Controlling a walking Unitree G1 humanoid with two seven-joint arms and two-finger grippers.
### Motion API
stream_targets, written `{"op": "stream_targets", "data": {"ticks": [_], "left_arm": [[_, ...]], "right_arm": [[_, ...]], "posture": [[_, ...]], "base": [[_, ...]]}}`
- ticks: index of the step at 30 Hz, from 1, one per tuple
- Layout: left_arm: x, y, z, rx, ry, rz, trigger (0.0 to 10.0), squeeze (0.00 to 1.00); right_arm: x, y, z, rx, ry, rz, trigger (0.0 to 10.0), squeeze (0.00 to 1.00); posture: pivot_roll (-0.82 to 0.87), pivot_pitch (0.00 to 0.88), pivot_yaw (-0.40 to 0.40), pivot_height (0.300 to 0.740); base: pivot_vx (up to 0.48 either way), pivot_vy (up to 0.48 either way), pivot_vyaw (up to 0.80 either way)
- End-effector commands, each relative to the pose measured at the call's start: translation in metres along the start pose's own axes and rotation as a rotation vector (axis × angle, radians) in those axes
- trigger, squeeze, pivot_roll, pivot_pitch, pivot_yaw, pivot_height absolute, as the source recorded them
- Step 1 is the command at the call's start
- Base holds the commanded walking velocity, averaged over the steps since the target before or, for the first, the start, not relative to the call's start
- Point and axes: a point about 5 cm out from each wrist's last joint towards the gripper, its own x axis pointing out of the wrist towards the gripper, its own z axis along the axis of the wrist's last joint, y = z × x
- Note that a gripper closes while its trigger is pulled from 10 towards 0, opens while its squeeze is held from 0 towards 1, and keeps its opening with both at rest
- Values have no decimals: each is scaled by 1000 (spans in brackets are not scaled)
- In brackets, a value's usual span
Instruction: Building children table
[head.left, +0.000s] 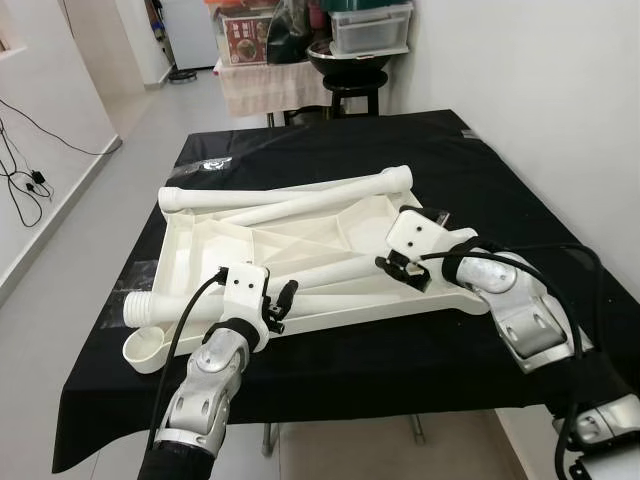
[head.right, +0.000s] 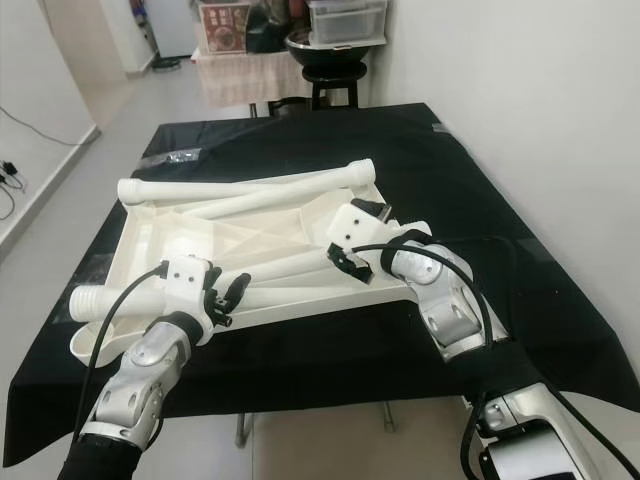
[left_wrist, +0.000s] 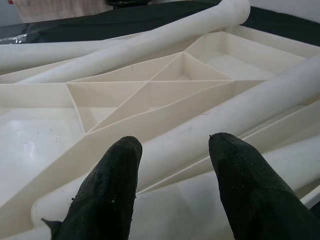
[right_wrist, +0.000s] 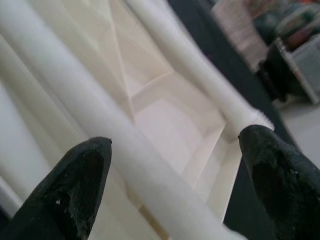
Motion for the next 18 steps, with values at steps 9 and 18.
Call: {"op": "stream_targets", "data": {"ticks": [9, 18], "left_arm": [[-8, -5, -1, -20, 9, 17, 10000, 0], [-9, -8, 0, -19, 8, 14, 10000, 0]], "right_arm": [[27, -25, 22, -79, 241, 259, 10000, 0], [41, -14, 31, 1, 307, 408, 10000, 0]], "posture": [[-73, 52, -4, 740], [-67, 58, -13, 740]], "base": [[0, 0, 0], [0, 0, 0]]}}
